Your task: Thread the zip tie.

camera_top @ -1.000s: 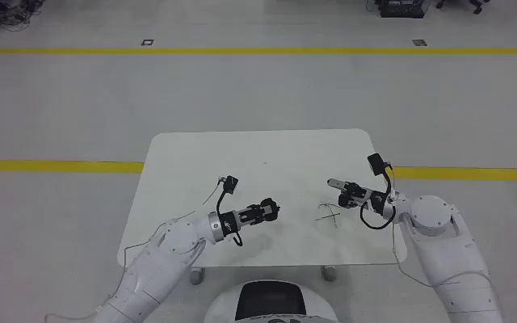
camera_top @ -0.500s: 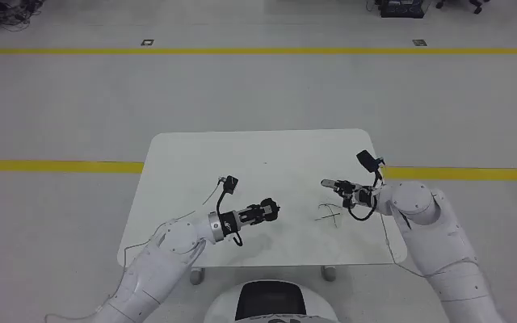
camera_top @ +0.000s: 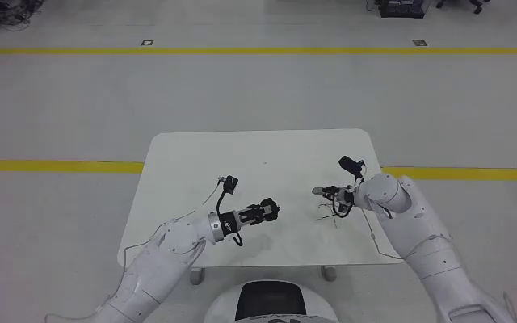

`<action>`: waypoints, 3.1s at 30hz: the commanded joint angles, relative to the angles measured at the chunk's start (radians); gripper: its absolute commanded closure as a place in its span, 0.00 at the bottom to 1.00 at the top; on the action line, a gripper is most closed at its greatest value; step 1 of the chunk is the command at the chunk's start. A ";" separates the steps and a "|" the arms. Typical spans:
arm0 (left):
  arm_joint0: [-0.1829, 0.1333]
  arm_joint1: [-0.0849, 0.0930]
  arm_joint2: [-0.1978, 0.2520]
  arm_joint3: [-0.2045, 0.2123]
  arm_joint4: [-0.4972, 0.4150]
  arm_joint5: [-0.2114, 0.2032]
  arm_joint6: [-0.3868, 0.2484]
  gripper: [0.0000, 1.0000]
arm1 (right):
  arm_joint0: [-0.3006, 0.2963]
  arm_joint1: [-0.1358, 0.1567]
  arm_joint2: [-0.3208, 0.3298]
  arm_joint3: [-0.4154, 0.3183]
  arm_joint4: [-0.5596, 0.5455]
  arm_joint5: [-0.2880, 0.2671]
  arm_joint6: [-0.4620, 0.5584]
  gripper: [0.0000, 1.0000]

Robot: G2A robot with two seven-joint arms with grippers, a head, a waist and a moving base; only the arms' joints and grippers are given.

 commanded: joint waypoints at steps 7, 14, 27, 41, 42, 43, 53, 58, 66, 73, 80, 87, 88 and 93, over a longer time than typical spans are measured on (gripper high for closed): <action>0.000 0.000 0.000 0.000 0.000 0.000 0.000 1.00 | -0.012 0.004 -0.044 -0.063 -0.125 -0.009 -0.027 0.00; 0.000 0.000 0.000 0.000 0.000 0.000 0.000 1.00 | -0.009 0.019 -0.085 -0.135 -0.344 0.000 0.039 0.00; 0.000 0.000 0.000 0.000 0.000 0.000 0.000 1.00 | 0.016 0.012 -0.131 -0.137 -0.421 -0.002 0.086 0.00; 0.000 0.000 0.000 0.000 0.000 0.000 0.000 1.00 | 0.030 0.000 -0.195 -0.078 -0.482 -0.094 0.039 0.00; 0.000 0.000 0.000 0.000 0.000 0.000 0.000 1.00 | 0.030 0.000 -0.195 -0.078 -0.482 -0.094 0.039 0.00; 0.000 0.000 0.000 0.000 0.000 0.000 0.000 1.00 | 0.027 0.000 -0.195 -0.077 -0.481 -0.096 0.034 0.00; 0.000 0.000 0.000 0.000 0.000 0.000 0.000 1.00 | 0.019 0.001 -0.188 -0.046 -0.454 -0.164 0.018 0.00; 0.000 0.000 0.000 0.000 0.000 0.000 0.000 1.00 | 0.003 0.004 -0.176 -0.051 -0.464 -0.182 -0.012 0.00; 0.000 0.000 0.000 0.000 0.000 0.000 0.000 1.00 | -0.015 0.010 -0.163 -0.072 -0.497 -0.203 0.006 0.18; 0.000 0.000 0.000 0.000 0.000 0.000 0.000 1.00 | -0.009 0.002 -0.172 -0.048 -0.500 -0.180 -0.006 0.55; 0.000 0.000 0.000 0.000 0.000 0.000 0.000 1.00 | 0.005 -0.007 -0.183 -0.011 -0.490 -0.176 -0.024 0.68; 0.000 0.000 0.000 0.000 0.000 0.000 0.000 1.00 | 0.027 -0.019 -0.201 0.044 -0.483 -0.176 -0.032 0.69; 0.000 0.000 0.000 0.000 0.000 0.000 0.000 1.00 | 0.032 -0.021 -0.206 0.054 -0.483 -0.175 -0.032 0.70; 0.000 0.000 0.000 0.000 0.000 0.000 0.000 1.00 | 0.051 -0.031 -0.226 0.090 -0.487 -0.165 -0.033 0.74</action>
